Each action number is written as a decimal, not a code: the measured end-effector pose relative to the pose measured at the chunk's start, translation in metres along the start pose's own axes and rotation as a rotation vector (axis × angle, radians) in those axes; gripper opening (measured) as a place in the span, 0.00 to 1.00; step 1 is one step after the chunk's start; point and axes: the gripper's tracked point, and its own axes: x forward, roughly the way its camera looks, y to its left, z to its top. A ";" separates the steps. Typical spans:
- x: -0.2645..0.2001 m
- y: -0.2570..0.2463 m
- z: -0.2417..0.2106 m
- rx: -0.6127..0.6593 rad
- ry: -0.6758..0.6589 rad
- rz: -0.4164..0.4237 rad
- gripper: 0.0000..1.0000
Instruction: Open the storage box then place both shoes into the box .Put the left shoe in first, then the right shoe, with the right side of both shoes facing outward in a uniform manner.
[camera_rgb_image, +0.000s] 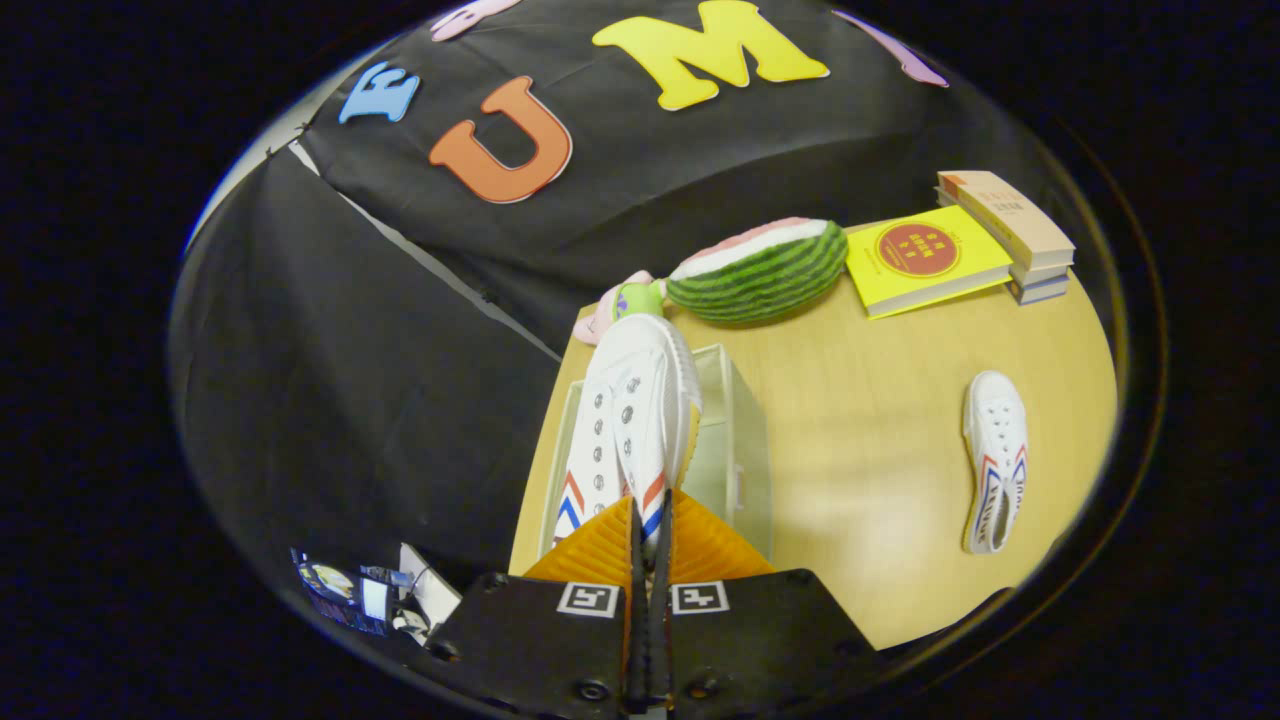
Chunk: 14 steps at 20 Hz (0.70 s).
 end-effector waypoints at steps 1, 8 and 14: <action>0.011 0.007 -0.002 0.012 -0.010 -0.005 0.06; 0.085 0.024 -0.033 -0.040 -0.044 -0.062 0.06; 0.126 0.020 -0.050 -0.148 -0.075 -0.118 0.06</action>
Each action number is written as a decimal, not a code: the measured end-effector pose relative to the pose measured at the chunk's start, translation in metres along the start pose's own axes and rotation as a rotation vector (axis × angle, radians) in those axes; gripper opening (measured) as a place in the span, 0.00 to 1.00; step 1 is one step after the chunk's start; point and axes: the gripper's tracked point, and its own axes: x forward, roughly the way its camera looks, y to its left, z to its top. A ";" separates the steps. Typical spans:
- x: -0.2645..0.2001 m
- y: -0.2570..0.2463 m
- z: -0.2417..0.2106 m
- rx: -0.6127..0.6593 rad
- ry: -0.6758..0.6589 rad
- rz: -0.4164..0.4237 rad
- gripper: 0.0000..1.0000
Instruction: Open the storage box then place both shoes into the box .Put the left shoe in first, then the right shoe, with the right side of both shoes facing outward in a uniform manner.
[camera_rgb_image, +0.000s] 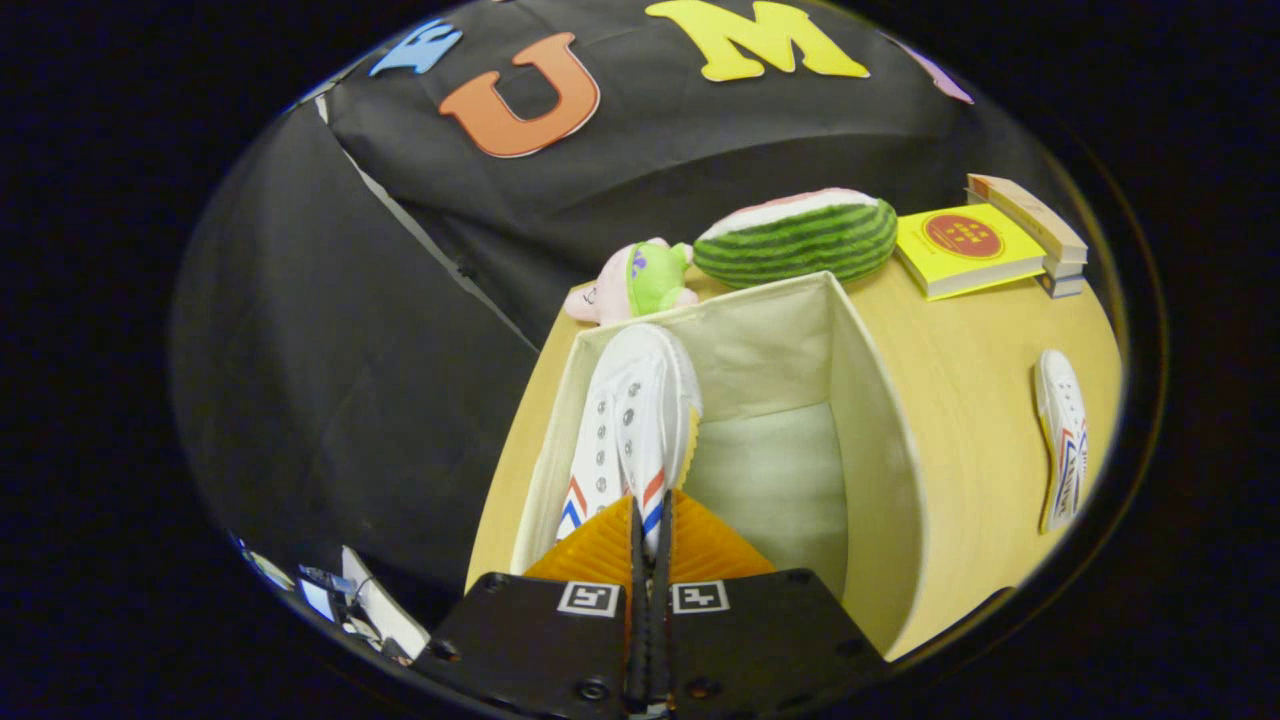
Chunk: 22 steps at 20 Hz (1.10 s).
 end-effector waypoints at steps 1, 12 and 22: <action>0.003 0.006 -0.002 -0.021 -0.008 0.038 0.06; -0.106 -0.074 0.064 -0.200 -0.215 -0.141 1.00; -0.173 -0.243 0.059 -0.112 -0.131 -0.319 1.00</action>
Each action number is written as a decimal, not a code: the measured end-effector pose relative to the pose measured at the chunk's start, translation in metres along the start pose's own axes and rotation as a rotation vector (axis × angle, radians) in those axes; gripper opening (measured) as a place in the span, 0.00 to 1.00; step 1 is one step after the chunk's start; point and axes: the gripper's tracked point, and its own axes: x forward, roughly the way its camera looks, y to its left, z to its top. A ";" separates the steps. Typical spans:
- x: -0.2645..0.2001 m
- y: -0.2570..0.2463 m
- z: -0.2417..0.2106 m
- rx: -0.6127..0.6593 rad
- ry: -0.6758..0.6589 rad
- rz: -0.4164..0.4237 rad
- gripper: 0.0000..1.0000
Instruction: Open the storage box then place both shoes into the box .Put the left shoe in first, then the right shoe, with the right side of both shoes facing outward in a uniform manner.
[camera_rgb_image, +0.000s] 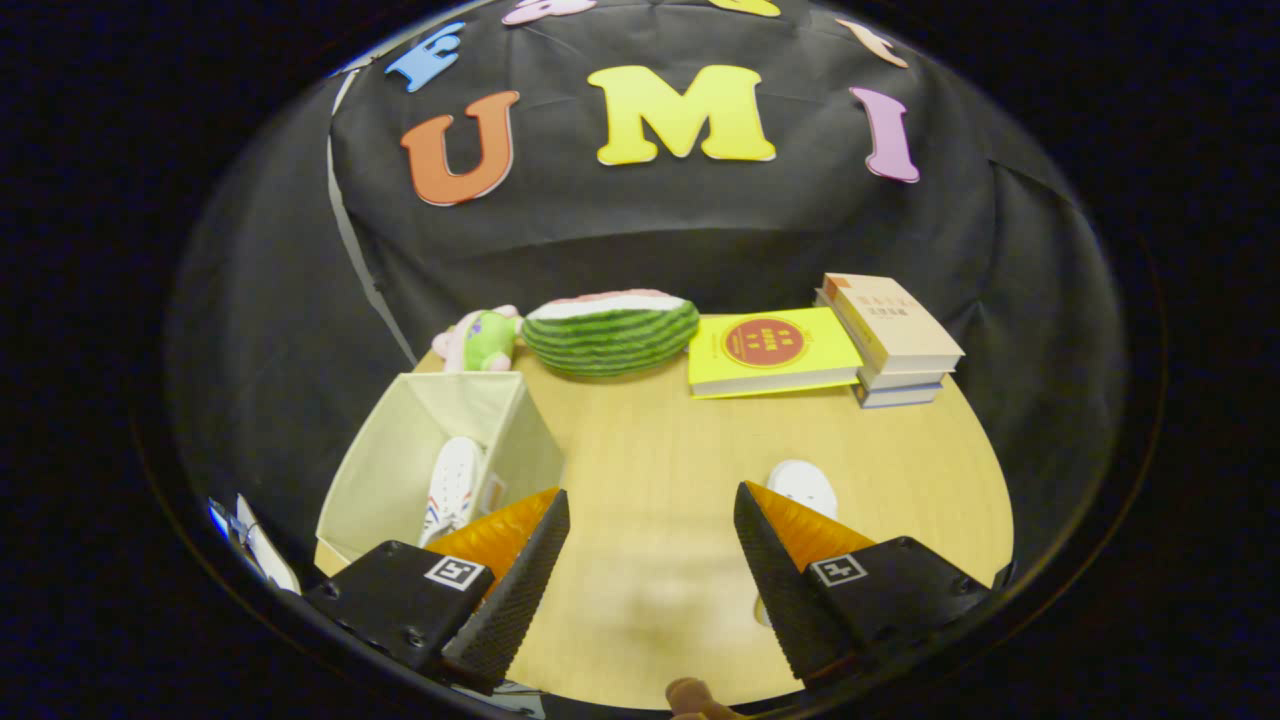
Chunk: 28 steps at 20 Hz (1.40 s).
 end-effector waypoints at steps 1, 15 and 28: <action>0.003 -0.016 -0.003 0.008 0.014 -0.012 1.00; 0.049 -0.157 -0.082 0.053 0.331 -0.172 1.00; 0.097 -0.152 -0.145 0.070 0.554 -0.068 0.56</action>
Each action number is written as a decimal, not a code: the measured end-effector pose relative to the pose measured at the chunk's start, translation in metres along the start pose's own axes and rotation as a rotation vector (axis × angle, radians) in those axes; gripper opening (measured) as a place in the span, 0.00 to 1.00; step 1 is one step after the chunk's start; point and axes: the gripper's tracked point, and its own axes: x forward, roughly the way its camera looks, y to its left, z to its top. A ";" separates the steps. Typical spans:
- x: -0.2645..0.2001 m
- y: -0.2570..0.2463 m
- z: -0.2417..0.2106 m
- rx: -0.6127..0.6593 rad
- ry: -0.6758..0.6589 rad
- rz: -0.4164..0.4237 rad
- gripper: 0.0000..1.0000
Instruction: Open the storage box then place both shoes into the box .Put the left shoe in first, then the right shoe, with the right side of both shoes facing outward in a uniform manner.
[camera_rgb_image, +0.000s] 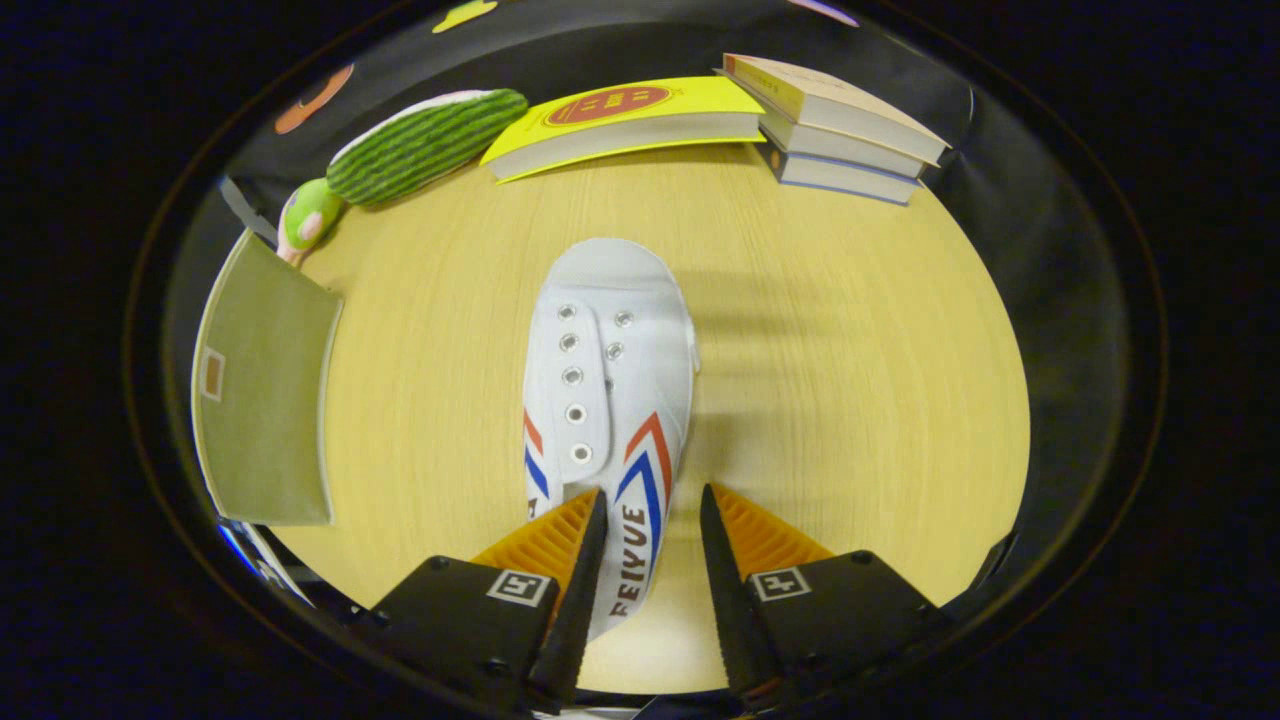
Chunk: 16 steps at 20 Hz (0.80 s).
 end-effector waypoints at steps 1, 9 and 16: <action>0.004 -0.001 0.006 0.030 -0.016 -0.008 0.49; -0.018 0.002 0.003 0.120 -0.063 0.008 0.06; -0.079 0.022 0.017 0.113 -0.149 0.006 0.06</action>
